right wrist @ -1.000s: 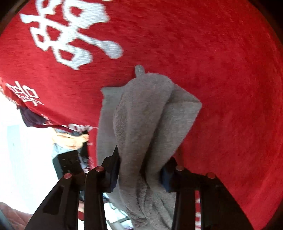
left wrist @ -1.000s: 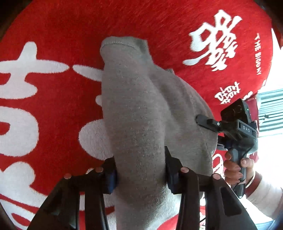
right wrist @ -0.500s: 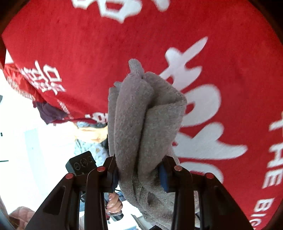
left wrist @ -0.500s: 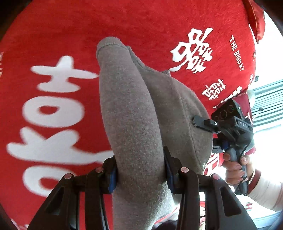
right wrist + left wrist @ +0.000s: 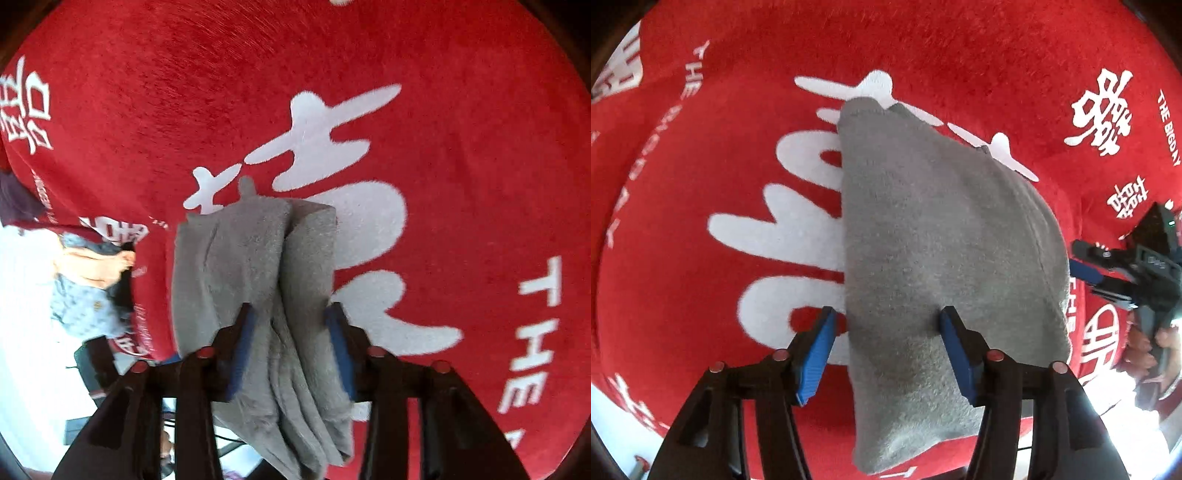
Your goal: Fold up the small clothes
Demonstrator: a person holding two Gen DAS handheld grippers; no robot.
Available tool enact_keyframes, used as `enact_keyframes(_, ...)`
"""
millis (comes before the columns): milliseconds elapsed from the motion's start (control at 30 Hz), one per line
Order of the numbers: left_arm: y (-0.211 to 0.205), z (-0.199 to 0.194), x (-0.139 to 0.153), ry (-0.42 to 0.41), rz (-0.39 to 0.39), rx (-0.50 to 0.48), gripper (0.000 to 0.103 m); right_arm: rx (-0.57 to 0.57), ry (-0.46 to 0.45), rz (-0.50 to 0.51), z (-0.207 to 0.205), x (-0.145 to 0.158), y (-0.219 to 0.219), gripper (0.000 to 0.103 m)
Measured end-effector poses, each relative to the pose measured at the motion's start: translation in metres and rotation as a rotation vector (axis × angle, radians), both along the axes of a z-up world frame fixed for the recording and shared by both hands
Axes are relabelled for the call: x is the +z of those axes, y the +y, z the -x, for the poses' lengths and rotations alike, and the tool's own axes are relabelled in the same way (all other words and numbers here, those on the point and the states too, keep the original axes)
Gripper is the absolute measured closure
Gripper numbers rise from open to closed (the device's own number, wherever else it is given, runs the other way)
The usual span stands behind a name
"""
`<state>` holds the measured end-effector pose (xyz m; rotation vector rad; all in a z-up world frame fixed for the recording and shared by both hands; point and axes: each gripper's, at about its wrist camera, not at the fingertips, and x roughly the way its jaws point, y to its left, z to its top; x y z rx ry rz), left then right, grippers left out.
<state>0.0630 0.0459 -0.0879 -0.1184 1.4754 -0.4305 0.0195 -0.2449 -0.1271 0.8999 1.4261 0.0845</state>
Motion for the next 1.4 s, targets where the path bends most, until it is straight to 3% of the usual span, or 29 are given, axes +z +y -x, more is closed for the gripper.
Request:
enact_keyframes(33,-0.001,0.001,0.002,0.000,-0.012,-0.005,0.044,0.006,-0.014,0.013,0.002,0.008,0.001,0.050)
enact_keyframes(67,-0.002,0.001,0.005,0.002,-0.027,-0.007,0.037,0.013,-0.026,0.016,0.004,0.013,0.003,0.050)
enact_keyframes(133,-0.006,0.001,0.012,-0.024,-0.060,-0.005,0.015,0.034,-0.053,0.002,0.004,0.023,0.013,0.050)
enact_keyframes(300,-0.011,0.001,0.025,-0.076,-0.088,-0.002,0.013,0.077,-0.019,-0.024,-0.002,0.011,0.039,0.053)
enact_keyframes(333,-0.014,0.001,0.024,-0.078,-0.092,-0.002,0.009,0.075,-0.011,-0.025,-0.005,0.007,0.042,0.059)
enact_keyframes(367,-0.017,0.001,0.023,-0.078,-0.100,-0.002,0.000,0.074,-0.012,-0.011,-0.008,0.005,0.045,0.092)
enact_keyframes(533,-0.033,0.006,0.003,-0.078,-0.158,-0.024,0.000,0.170,0.003,0.212,-0.006,-0.001,0.054,0.096)
enact_keyframes(667,-0.031,0.010,-0.013,-0.026,-0.165,0.002,0.000,0.155,0.017,0.214,0.005,-0.010,0.045,0.096)
enact_keyframes(867,-0.028,0.011,-0.010,-0.009,-0.177,-0.013,0.000,0.217,0.028,0.323,0.008,0.004,0.053,0.096)
enact_keyframes(967,-0.028,0.013,-0.007,0.007,-0.190,-0.026,0.000,0.228,0.070,0.369,0.012,0.003,0.051,0.096)
enact_keyframes(1033,-0.029,0.015,-0.006,0.034,-0.188,-0.035,0.000,0.232,0.150,0.432,0.020,-0.004,0.043,0.097)
enact_keyframes(1167,-0.031,0.019,0.000,0.032,-0.203,-0.049,0.000,0.120,0.205,0.326,0.046,-0.005,0.018,0.097)
enact_keyframes(1400,-0.033,0.024,0.009,0.035,-0.216,-0.053,0.000,0.108,0.258,0.349,0.083,0.013,0.013,0.096)
